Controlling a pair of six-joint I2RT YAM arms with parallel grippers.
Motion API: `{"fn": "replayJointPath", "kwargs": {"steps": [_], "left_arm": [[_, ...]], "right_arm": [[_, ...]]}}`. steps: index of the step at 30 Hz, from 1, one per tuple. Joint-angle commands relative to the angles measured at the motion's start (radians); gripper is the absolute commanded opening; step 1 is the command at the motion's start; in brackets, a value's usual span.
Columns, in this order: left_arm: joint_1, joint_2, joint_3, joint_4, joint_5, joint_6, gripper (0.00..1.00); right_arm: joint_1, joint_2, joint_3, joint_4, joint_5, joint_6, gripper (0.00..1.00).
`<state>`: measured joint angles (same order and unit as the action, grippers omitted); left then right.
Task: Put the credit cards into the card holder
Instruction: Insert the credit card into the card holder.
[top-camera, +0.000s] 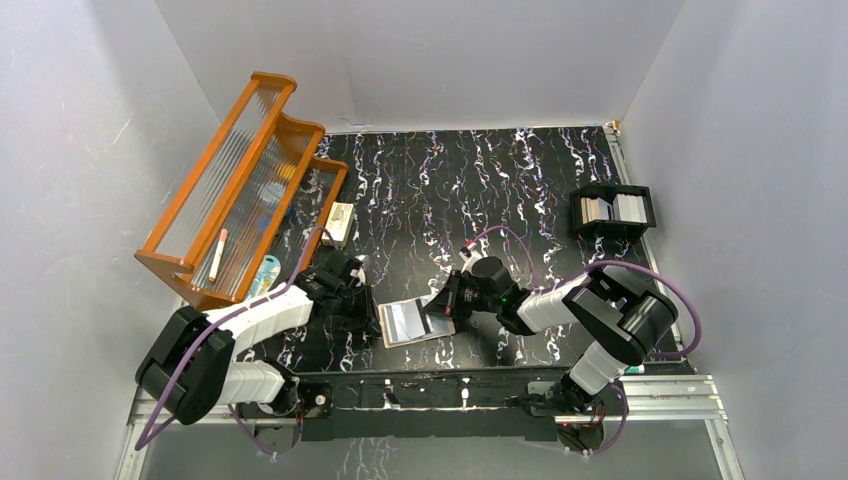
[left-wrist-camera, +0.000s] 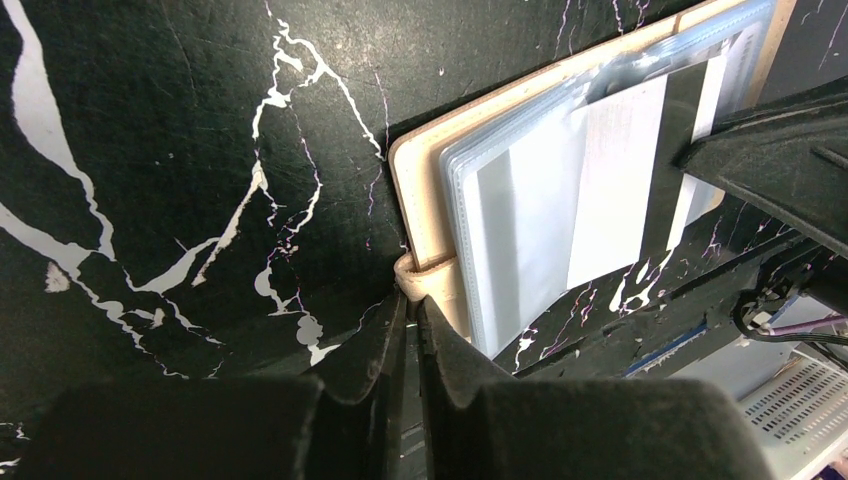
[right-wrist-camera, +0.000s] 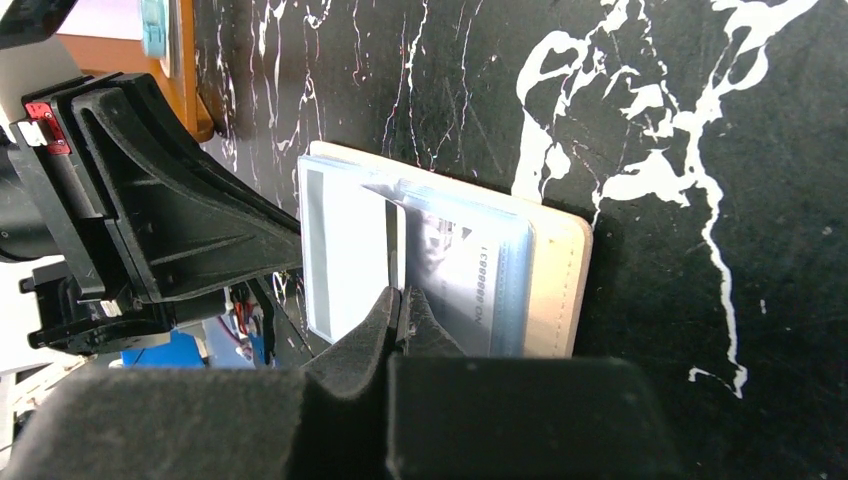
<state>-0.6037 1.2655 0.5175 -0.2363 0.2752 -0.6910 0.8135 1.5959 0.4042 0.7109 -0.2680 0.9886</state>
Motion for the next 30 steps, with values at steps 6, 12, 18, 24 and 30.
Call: {"fn": "replayJointPath", "kwargs": {"steps": [6, 12, 18, 24, 30], "left_arm": [[0.001, 0.018, 0.027, -0.002, 0.013, 0.014, 0.06], [0.002, 0.016, 0.019, -0.001, 0.012, 0.014, 0.05], [0.002, 0.016, 0.018, 0.002, 0.018, 0.014, 0.05], [0.002, 0.012, 0.019, 0.002, 0.015, 0.012, 0.05], [0.002, 0.01, 0.019, 0.0, 0.016, 0.013, 0.04]], "right_arm": [[0.009, 0.044, 0.018, 0.06, -0.031, -0.008, 0.0], [0.003, 0.014, 0.041, 0.004, 0.028, -0.12, 0.0], [-0.008, 0.006, 0.075, -0.066, 0.018, -0.229, 0.0], [-0.01, 0.037, 0.134, -0.131, -0.021, -0.315, 0.0], [-0.022, 0.058, 0.196, -0.226, -0.04, -0.381, 0.0]]}}
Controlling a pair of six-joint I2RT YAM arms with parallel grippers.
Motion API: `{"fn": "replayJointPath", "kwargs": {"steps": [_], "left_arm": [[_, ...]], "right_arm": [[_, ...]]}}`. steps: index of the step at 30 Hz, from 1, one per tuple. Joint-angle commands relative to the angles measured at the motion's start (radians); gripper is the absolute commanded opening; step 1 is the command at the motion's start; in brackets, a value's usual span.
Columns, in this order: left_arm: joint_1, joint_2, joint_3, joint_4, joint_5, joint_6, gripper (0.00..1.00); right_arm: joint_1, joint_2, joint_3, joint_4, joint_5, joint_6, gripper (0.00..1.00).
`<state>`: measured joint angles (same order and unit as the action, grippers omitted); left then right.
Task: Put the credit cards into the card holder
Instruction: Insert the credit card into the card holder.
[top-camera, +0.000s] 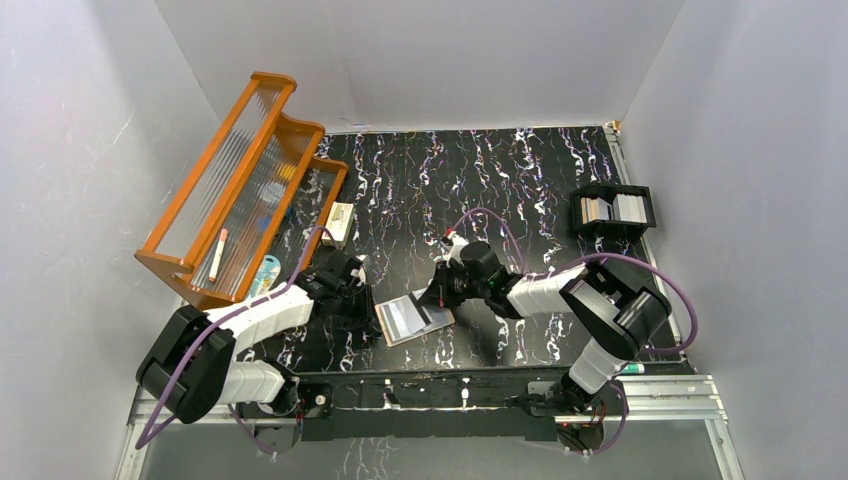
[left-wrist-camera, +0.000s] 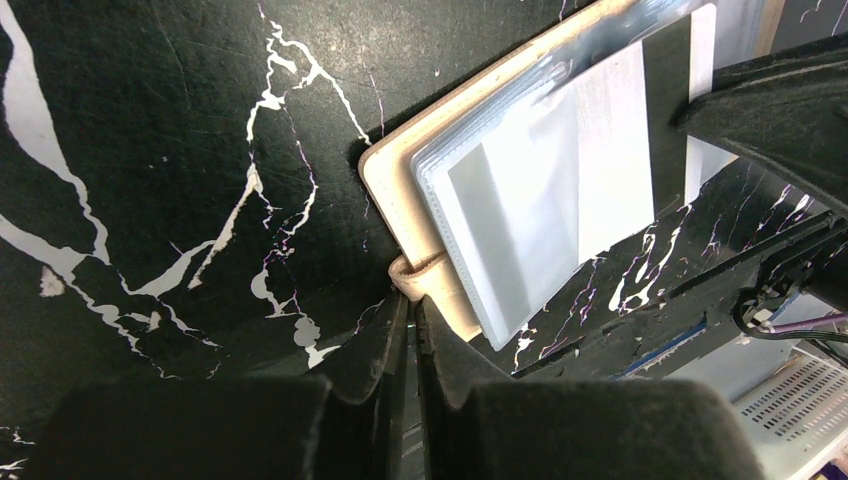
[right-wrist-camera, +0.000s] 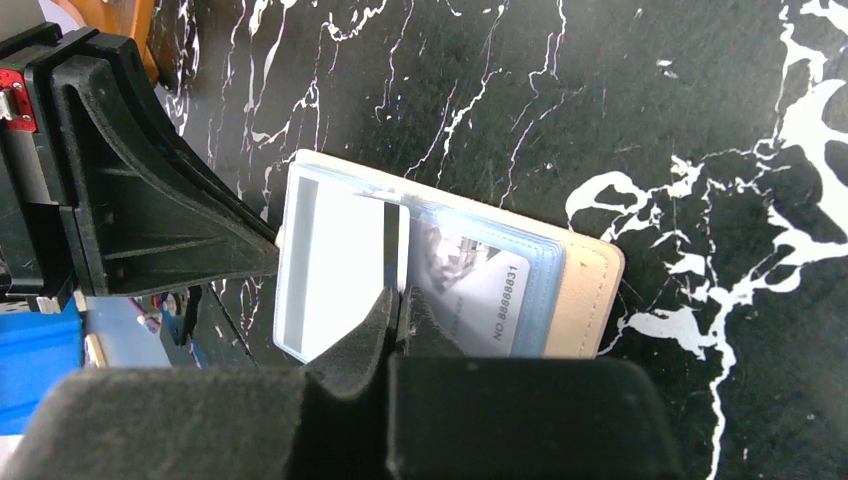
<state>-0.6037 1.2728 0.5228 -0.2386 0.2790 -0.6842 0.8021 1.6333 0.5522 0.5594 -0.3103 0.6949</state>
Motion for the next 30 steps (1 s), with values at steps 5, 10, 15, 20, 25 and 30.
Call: {"fn": "replayJointPath", "kwargs": {"steps": [5, 10, 15, 20, 25, 30], "left_arm": [[0.001, -0.006, 0.014, 0.005, 0.018, -0.01, 0.04], [0.0, -0.019, 0.003, 0.02, 0.022, -0.03, 0.04], [-0.001, -0.015, -0.003, 0.032, 0.026, -0.038, 0.03], [-0.004, -0.011, -0.005, 0.038, 0.026, -0.043, 0.03], [-0.007, -0.016, -0.005, 0.039, 0.025, -0.046, 0.03], [-0.007, -0.015, 0.0, 0.042, 0.02, -0.047, 0.03]], "right_arm": [[-0.011, 0.01, 0.013, -0.001, -0.021, 0.062, 0.0], [-0.004, -0.018, -0.062, 0.117, 0.032, 0.214, 0.0], [0.016, 0.011, -0.042, 0.104, 0.035, 0.221, 0.0], [0.033, 0.026, -0.066, 0.181, 0.052, 0.246, 0.0], [0.052, 0.05, -0.059, 0.194, 0.053, 0.259, 0.0], [0.091, 0.051, -0.008, 0.073, 0.083, 0.231, 0.09]]}}
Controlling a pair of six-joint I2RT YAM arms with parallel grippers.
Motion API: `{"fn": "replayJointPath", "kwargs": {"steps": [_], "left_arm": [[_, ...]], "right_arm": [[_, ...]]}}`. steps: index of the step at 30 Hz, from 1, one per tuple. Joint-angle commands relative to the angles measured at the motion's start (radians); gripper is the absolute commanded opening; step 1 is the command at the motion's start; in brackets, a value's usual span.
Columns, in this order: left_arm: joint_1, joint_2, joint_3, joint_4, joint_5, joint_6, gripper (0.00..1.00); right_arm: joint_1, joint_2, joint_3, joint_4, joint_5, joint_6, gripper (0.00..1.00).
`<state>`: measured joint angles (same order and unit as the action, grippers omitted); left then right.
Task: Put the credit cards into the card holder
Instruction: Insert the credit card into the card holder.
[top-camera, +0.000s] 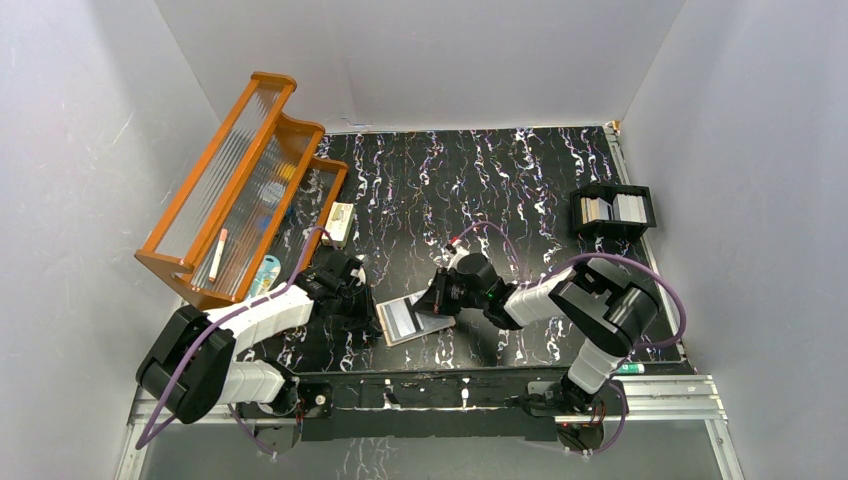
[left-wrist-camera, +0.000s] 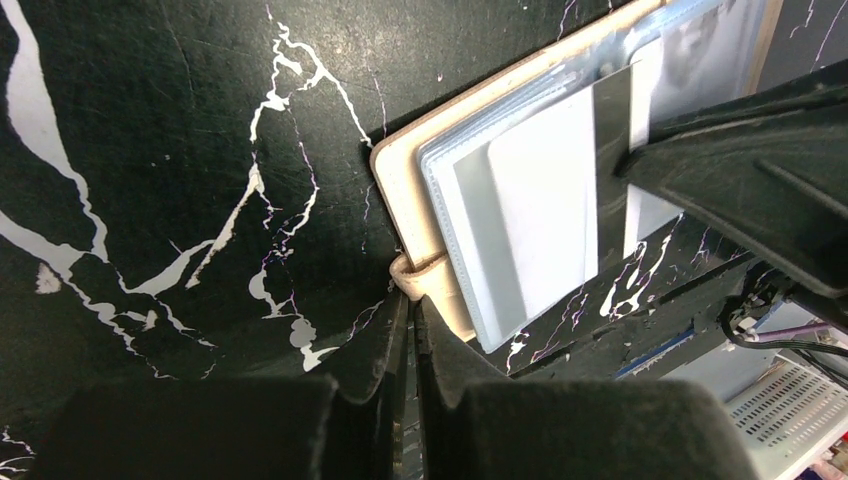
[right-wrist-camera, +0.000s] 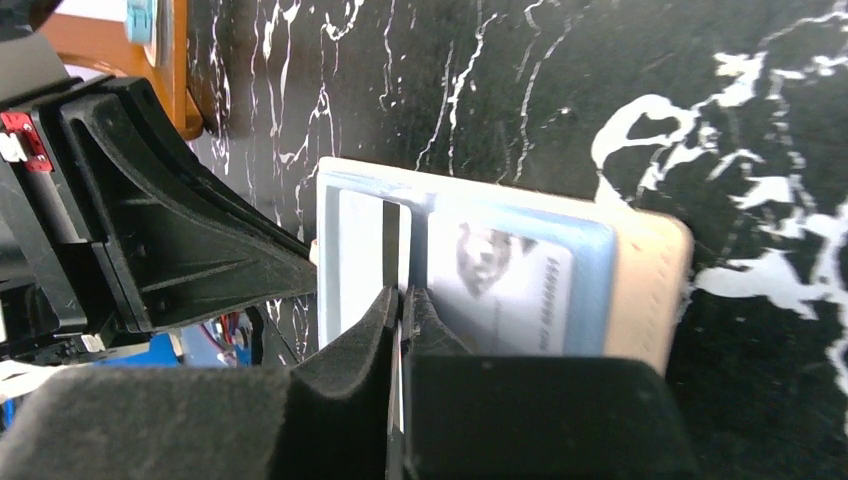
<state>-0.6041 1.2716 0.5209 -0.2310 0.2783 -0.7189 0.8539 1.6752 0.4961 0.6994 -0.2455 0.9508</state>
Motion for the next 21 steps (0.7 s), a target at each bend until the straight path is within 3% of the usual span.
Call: {"fn": "replayJointPath", "kwargs": {"steps": [1, 9, 21], "left_arm": [[-0.006, -0.013, 0.002, 0.035, 0.021, -0.013, 0.02], [-0.007, -0.017, -0.003, 0.042, 0.019, -0.012, 0.02], [-0.008, -0.003, 0.001, 0.052, 0.024, -0.012, 0.02]], "right_arm": [[0.042, 0.003, 0.068, -0.121, 0.03, -0.04, 0.13], [0.049, -0.097, 0.088, -0.287, 0.1, -0.126, 0.29], [0.101, -0.021, 0.141, -0.23, 0.048, -0.104, 0.37]]}}
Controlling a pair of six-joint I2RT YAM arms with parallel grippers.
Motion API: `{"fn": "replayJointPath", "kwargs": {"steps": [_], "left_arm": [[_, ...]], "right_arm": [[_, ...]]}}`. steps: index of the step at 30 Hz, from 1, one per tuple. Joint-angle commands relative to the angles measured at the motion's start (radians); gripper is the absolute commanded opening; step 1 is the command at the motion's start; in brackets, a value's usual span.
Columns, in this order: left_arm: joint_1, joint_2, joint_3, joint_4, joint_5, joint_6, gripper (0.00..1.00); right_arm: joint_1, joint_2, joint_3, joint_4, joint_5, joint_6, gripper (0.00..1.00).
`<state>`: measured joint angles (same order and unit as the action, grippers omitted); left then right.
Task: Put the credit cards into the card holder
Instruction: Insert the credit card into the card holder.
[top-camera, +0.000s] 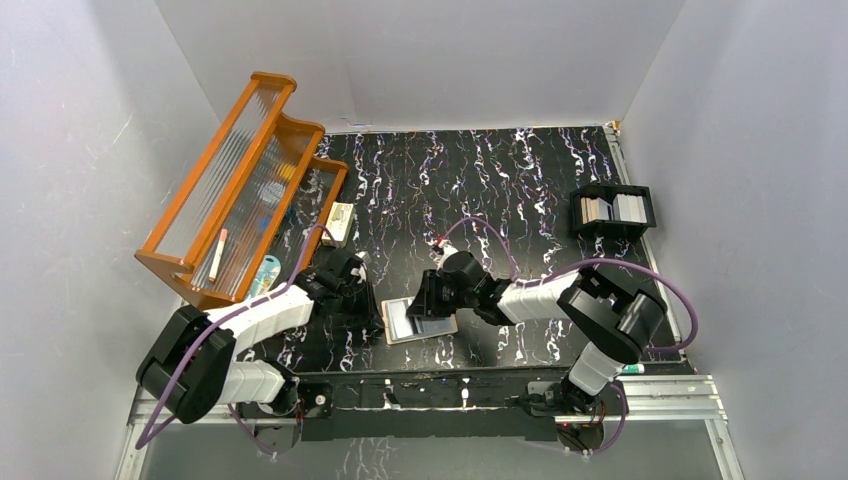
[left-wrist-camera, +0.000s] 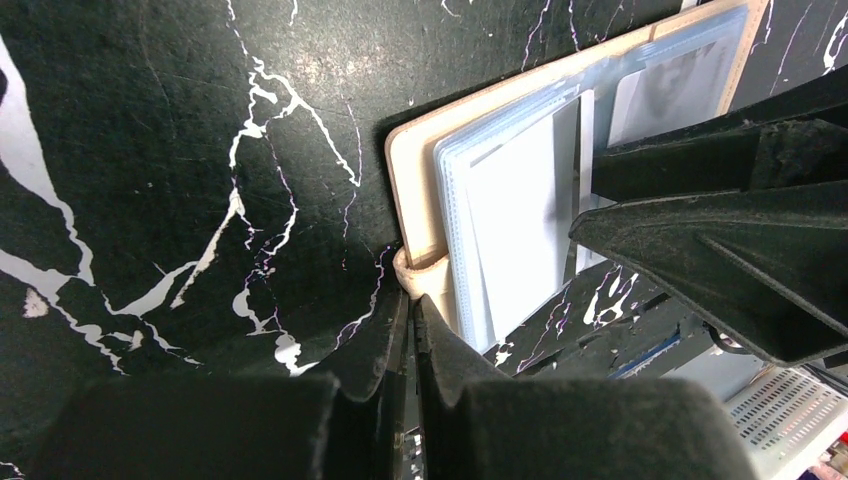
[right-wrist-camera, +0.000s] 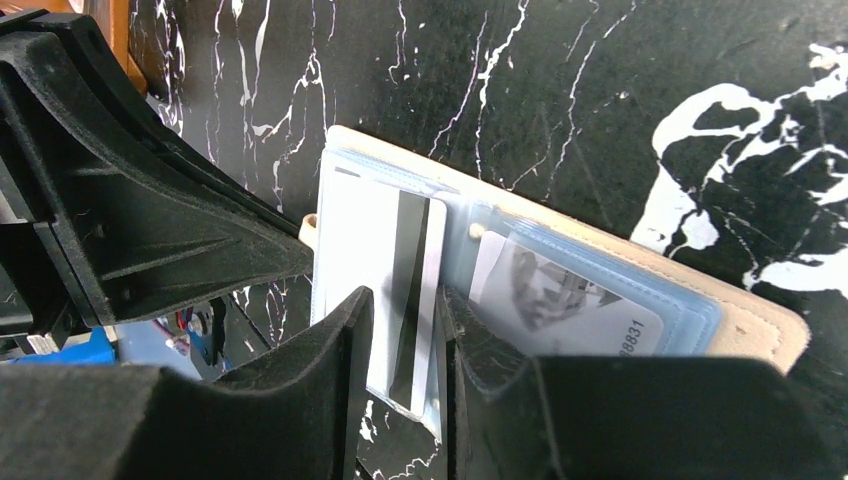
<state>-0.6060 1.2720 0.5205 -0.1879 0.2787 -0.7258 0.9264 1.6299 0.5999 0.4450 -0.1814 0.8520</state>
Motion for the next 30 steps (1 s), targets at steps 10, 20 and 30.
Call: {"fn": "replayJointPath", "kwargs": {"steps": [10, 20, 30], "left_arm": [[-0.007, -0.016, -0.007, 0.007, 0.022, -0.011, 0.02], [-0.008, -0.015, -0.005, 0.007, 0.027, -0.011, 0.01], [-0.014, -0.01, -0.006, 0.013, 0.022, -0.018, 0.01]], "right_arm": [[0.037, -0.068, 0.078, -0.277, 0.136, 0.019, 0.44], [0.04, -0.102, 0.089, -0.308, 0.107, 0.011, 0.47], [0.072, -0.067, 0.096, -0.225, 0.054, 0.063, 0.47]]}}
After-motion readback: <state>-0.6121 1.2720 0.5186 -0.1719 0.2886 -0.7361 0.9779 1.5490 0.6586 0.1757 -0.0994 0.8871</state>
